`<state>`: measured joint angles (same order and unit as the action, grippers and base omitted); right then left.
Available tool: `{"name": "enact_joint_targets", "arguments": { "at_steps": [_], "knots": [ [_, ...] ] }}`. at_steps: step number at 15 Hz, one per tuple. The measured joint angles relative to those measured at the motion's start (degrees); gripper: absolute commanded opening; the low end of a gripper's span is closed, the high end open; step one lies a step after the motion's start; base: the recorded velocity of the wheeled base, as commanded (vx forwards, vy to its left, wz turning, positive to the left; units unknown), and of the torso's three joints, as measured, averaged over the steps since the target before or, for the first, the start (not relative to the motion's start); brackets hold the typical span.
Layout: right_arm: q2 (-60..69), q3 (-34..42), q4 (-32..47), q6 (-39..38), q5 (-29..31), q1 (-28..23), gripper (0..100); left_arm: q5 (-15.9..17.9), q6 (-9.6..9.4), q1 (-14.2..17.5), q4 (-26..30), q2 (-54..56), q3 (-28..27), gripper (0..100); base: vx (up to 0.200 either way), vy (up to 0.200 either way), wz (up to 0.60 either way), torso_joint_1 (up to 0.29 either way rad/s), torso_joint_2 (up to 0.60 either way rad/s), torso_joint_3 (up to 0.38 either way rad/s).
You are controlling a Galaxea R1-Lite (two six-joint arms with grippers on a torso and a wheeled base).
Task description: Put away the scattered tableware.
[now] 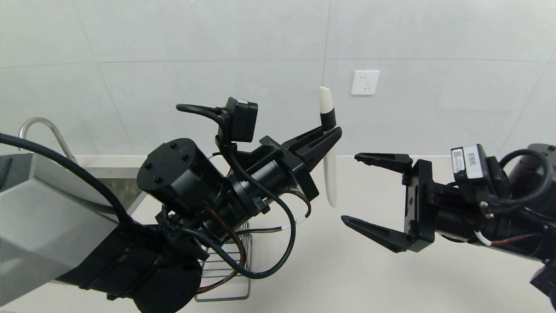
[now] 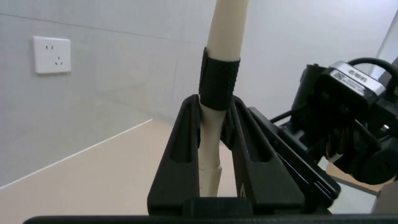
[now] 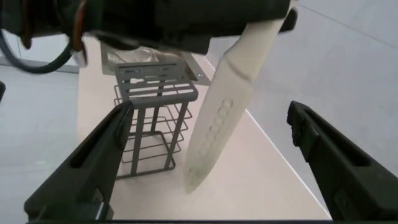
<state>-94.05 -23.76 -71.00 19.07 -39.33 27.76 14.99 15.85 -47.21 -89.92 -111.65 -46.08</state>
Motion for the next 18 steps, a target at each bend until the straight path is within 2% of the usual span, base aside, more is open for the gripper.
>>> {"name": "enact_joint_targets", "arguments": {
  "at_steps": [2, 7, 12, 15, 16, 18],
  "knots": [
    [3.32, 4.0, -0.02, 0.17, 0.0, -1.83, 100, -0.82, -0.17, 0.28, 0.0, 0.35, 0.09, 0, 0.0, 0.0, 0.0, 0.0, 0.0, 0.0],
    [14.2, 12.57, -0.02, 1.02, -0.02, -7.7, 100, -1.39, -2.55, 1.24, 0.0, 1.46, 0.28, 0, 0.0, 0.0, 0.0, 0.0, 0.0, 0.0],
    [32.15, 20.02, 0.57, 1.43, -0.05, -14.97, 100, -1.29, -2.68, 2.68, -0.02, 6.69, 5.01, 0, 0.0, 0.0, 0.0, 0.0, 0.0, 0.0],
    [44.61, 22.58, 6.92, 1.45, -0.05, -19.77, 100, -1.21, -2.72, 5.11, -0.05, 10.22, 7.61, 0, 0.0, 0.0, 0.0, 0.0, 0.0, 0.0],
    [49.19, 22.97, 11.19, 1.45, -0.05, -21.24, 0, -1.21, -2.74, 5.85, -0.02, 11.02, 8.24, 0, 0.0, 0.0, 0.0, 0.0, 0.0, 0.0],
    [57.75, 23.41, 20.42, 1.43, -0.05, -23.49, 0, -1.1, -3.36, 6.81, -0.02, 12.02, 8.66, 0, 0.0, 0.0, 0.0, 0.0, 0.0, 0.0]
  ]
}}
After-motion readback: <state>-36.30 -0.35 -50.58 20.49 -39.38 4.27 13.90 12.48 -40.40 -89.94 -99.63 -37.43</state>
